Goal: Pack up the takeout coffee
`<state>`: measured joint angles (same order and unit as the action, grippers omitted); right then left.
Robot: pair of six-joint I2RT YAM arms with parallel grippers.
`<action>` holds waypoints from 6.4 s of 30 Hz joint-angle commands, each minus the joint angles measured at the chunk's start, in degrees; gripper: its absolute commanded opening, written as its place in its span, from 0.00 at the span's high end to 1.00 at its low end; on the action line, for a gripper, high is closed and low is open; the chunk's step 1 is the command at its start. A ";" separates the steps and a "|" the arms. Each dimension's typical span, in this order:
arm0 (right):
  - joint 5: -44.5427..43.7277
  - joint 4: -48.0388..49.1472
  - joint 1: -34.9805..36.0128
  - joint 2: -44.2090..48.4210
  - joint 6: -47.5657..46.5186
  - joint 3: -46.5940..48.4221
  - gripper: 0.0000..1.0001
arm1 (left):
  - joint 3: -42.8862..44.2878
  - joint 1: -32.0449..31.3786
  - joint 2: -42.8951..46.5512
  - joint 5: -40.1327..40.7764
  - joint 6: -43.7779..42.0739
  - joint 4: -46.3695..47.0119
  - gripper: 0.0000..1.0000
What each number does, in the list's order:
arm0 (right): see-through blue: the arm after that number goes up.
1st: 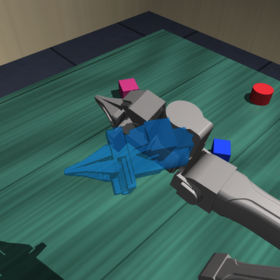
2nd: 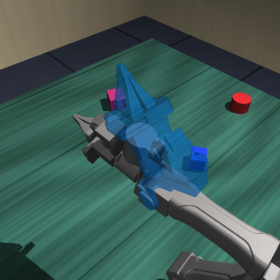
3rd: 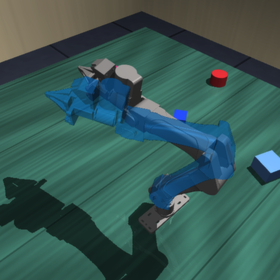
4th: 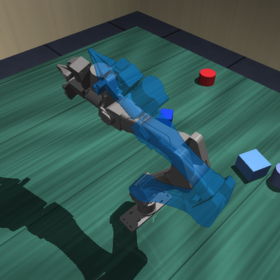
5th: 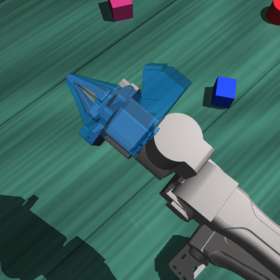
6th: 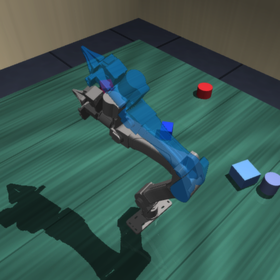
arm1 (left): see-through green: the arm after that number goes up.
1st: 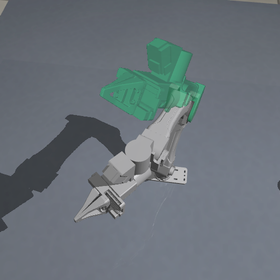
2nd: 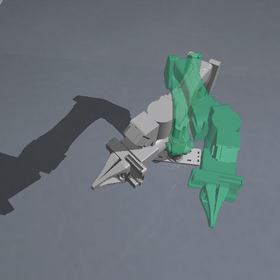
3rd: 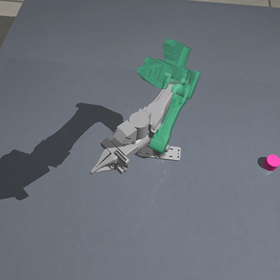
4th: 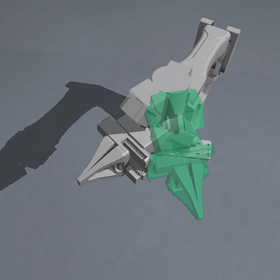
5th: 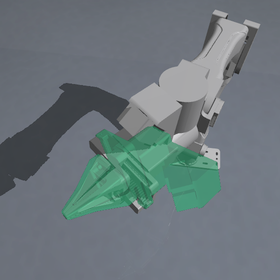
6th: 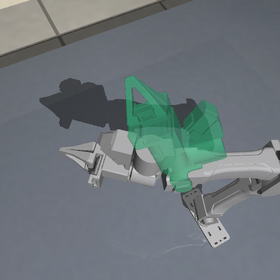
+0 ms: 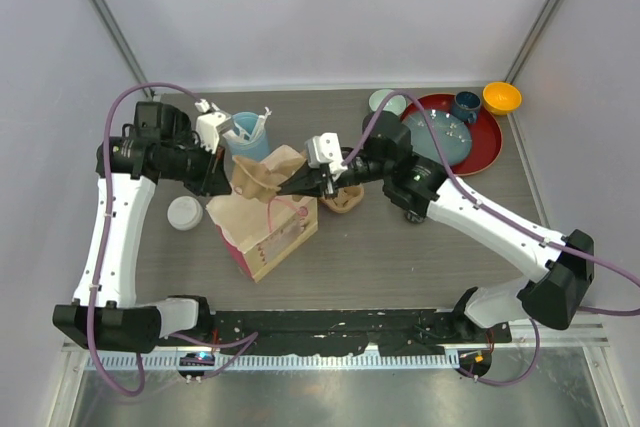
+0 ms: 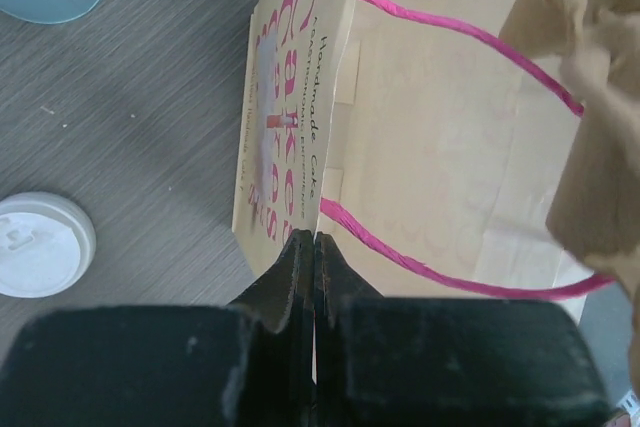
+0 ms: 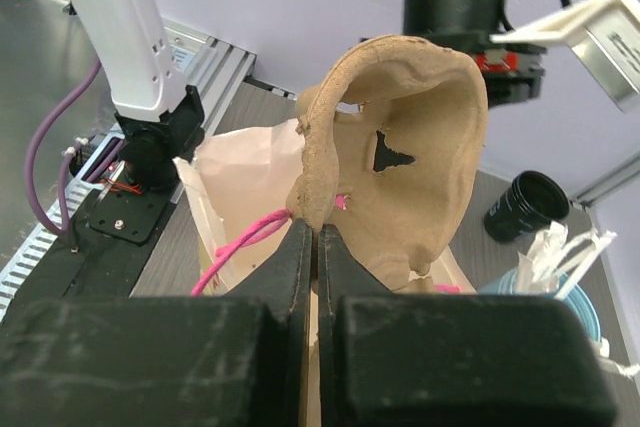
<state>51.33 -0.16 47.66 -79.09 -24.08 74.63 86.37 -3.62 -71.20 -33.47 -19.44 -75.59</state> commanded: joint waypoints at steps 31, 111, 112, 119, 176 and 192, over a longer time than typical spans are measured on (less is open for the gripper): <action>-4.21 4.04 4.90 7.82 -2.64 -11.44 0.99 | -1.64 0.45 0.28 5.08 7.75 8.53 1.00; -18.64 -27.62 11.49 -28.58 -26.29 6.84 0.54 | -2.08 -4.20 0.27 -5.11 -2.27 3.70 1.00; -18.64 -27.17 11.67 -27.79 -25.15 6.84 0.51 | -2.08 -4.20 0.27 -4.76 -2.27 3.78 1.00; -16.18 -18.66 11.93 -20.06 -19.35 5.79 0.17 | -2.26 -4.20 0.36 -2.91 -2.71 3.87 1.00; -45.78 1.40 11.32 -2.12 15.99 7.28 0.10 | -3.13 -4.29 4.14 2.18 3.79 10.73 1.00; -50.09 -0.89 10.61 -9.76 6.32 2.80 0.10 | -5.77 -4.91 4.84 -2.56 3.71 13.01 1.00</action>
<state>4.78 -2.24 58.26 -86.74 -16.69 76.55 80.58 -7.94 -67.22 -33.10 -15.59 -64.95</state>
